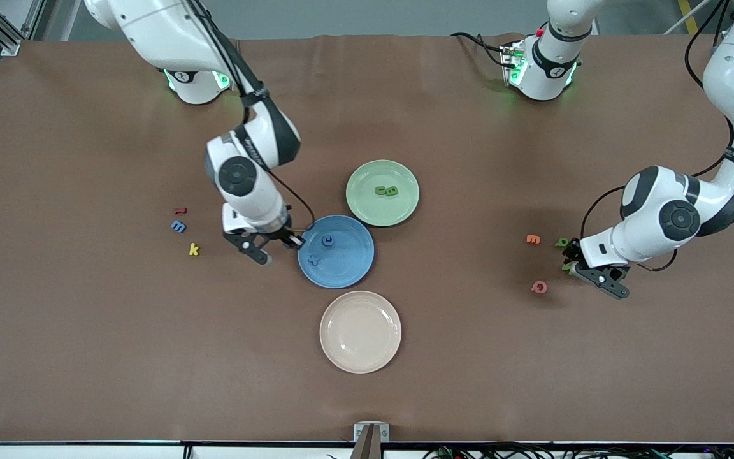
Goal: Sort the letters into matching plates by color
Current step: 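Place the 9 on the blue plate while the left gripper grasps the N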
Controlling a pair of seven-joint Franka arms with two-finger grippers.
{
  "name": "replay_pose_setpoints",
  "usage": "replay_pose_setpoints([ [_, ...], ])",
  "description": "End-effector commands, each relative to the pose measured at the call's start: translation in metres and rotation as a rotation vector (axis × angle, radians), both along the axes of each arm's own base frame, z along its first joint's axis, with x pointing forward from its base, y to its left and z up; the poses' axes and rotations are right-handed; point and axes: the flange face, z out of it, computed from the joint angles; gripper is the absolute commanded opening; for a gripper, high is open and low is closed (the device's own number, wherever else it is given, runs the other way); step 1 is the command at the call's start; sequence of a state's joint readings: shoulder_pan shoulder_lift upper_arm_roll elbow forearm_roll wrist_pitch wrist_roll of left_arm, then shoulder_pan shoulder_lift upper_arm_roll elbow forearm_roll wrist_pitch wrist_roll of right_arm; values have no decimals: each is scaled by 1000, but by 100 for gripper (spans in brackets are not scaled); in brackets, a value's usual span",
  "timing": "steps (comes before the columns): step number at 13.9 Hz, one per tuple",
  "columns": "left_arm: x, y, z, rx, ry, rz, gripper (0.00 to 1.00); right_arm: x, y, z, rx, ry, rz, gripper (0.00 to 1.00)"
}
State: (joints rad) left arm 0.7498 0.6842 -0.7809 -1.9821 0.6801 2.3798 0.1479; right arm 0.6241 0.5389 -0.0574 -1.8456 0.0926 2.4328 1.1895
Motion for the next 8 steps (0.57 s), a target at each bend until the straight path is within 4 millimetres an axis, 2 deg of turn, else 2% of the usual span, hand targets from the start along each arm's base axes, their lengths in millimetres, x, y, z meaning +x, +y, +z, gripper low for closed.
replay_pose_setpoints([
  [1,-2,-4,-6,8,-11,-3,64,19,63,-14,24,-29,-87,3],
  [3,-3,-7,-8,6,-10,-6,62,24,77,-14,37,-43,-106,3],
  [8,-4,-6,-18,7,5,1,58,33,85,-25,44,-53,-114,4],
])
